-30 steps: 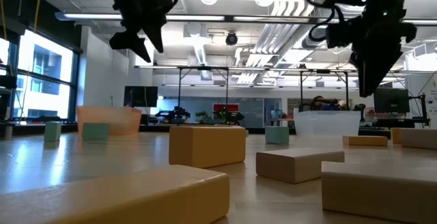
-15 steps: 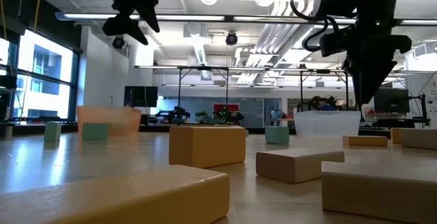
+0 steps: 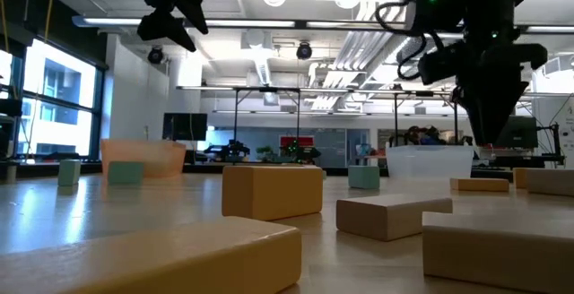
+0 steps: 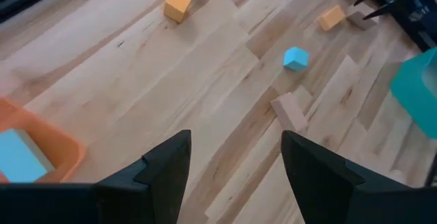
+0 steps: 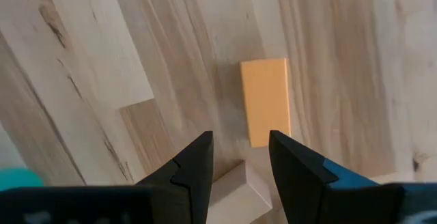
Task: Sort & place blocks by color
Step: Put the orange block into the transparent bin
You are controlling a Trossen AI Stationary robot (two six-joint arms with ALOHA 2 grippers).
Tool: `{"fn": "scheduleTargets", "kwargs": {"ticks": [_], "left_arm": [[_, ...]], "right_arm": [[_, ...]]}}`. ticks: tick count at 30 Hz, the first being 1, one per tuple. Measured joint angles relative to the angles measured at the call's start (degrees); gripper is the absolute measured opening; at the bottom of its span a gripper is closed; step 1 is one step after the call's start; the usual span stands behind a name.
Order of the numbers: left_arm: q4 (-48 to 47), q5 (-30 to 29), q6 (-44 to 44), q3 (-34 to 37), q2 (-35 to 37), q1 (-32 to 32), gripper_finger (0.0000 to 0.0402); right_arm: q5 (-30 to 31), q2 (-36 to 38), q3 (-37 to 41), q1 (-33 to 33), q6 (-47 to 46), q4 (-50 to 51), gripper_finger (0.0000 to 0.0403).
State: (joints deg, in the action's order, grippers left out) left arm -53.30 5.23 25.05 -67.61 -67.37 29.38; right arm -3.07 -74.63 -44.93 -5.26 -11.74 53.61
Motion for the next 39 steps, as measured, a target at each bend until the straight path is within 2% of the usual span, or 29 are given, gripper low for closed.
{"fn": "scheduleTargets", "kwargs": {"ticks": [6,13,17,26,34,39], "left_arm": [[0.0,-1.36,-1.25,0.0,0.0,-0.36,0.0215],[0.0,-1.46,-2.36,0.0,0.0,-0.34,0.0215],[0.0,-2.84,-2.94,0.02,0.0,-0.34,0.0215],[0.0,-3.14,-4.25,0.02,0.0,-0.32,0.0215],[0.01,-4.43,-4.25,0.02,0.0,-0.32,0.0215],[0.04,-4.43,-4.26,0.02,0.0,-0.32,0.0215]], "right_arm": [[1.08,-4.64,0.0,0.0,-0.69,-0.38,0.0126],[3.2,-5.35,0.0,-0.03,-1.24,-2.16,0.0116],[2.25,-5.75,0.0,-1.14,0.39,-2.21,0.0135],[2.14,-6.8,0.0,-4.35,3.01,-2.82,0.0205],[1.99,-6.89,0.0,-4.46,3.22,-4.74,0.0212],[1.29,-9.51,0.0,-4.46,3.77,-7.3,0.0212]]}}
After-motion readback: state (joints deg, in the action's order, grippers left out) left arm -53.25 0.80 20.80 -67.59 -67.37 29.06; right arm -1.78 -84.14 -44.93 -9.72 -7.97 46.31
